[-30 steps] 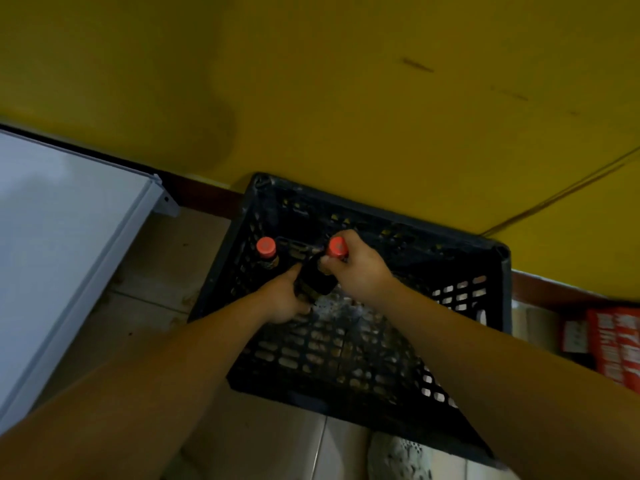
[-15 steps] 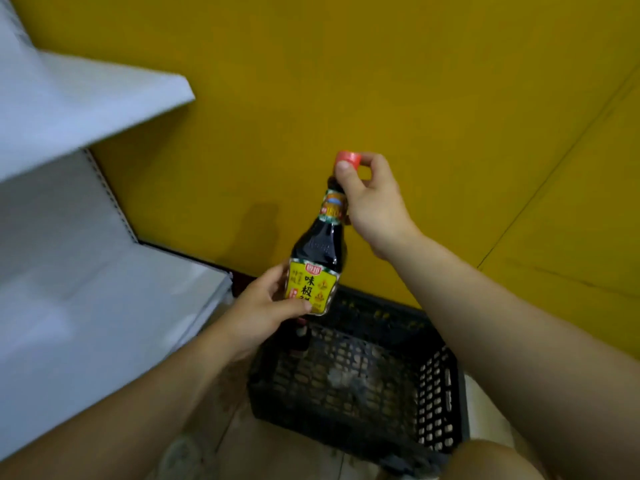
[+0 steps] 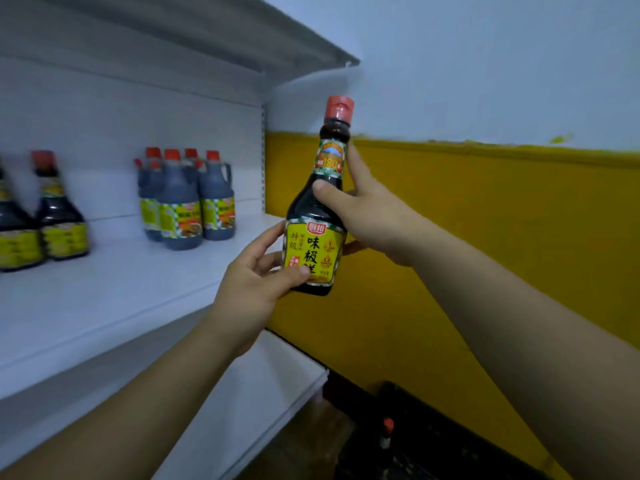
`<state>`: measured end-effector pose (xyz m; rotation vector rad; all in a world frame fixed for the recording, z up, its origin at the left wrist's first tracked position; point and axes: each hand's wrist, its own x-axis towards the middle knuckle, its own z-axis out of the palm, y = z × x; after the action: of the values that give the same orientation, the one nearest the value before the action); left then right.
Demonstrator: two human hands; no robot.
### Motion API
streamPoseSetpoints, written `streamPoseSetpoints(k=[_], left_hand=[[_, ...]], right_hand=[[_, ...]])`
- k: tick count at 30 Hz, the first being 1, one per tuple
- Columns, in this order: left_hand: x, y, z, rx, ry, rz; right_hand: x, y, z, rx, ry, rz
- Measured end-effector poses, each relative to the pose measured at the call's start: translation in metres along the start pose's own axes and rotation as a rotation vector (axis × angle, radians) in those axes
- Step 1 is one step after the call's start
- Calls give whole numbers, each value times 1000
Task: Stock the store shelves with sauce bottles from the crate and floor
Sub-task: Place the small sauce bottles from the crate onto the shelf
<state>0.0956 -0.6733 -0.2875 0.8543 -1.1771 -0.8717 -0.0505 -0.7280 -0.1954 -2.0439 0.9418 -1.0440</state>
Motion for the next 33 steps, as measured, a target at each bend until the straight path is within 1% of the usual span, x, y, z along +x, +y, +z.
streamPoseSetpoints(k=[2, 4, 8, 10, 13, 16, 18, 22, 26, 28, 33], left_hand=[[-11, 18, -20, 57, 63, 36], [-25, 34, -39, 126, 109, 68], [-56, 57, -83, 218, 210, 75], [-68, 66, -101, 252, 257, 69], [-92, 79, -135, 308, 383, 74], [-113, 87, -169, 393, 486, 53], [-125, 88, -189, 464, 554, 19], [-139, 80, -220, 579, 634, -43], [-131, 71, -248, 676, 675, -125], [-123, 66, -258, 721, 686, -148], [-104, 51, -274, 746, 696, -203]], right_hand=[[-1, -21, 21, 23, -64, -56], [0, -40, 41, 38, -94, -104], [5, -73, 87, 75, -225, -177], [6, -85, 109, 79, -247, -228], [6, -103, 157, 68, -315, -311], [4, -110, 204, 102, -326, -379], [3, -110, 231, 119, -371, -392], [9, -99, 276, 164, -542, -358], [28, -89, 309, 268, -570, -325], [38, -86, 321, 271, -575, -331], [56, -75, 345, 299, -617, -334]])
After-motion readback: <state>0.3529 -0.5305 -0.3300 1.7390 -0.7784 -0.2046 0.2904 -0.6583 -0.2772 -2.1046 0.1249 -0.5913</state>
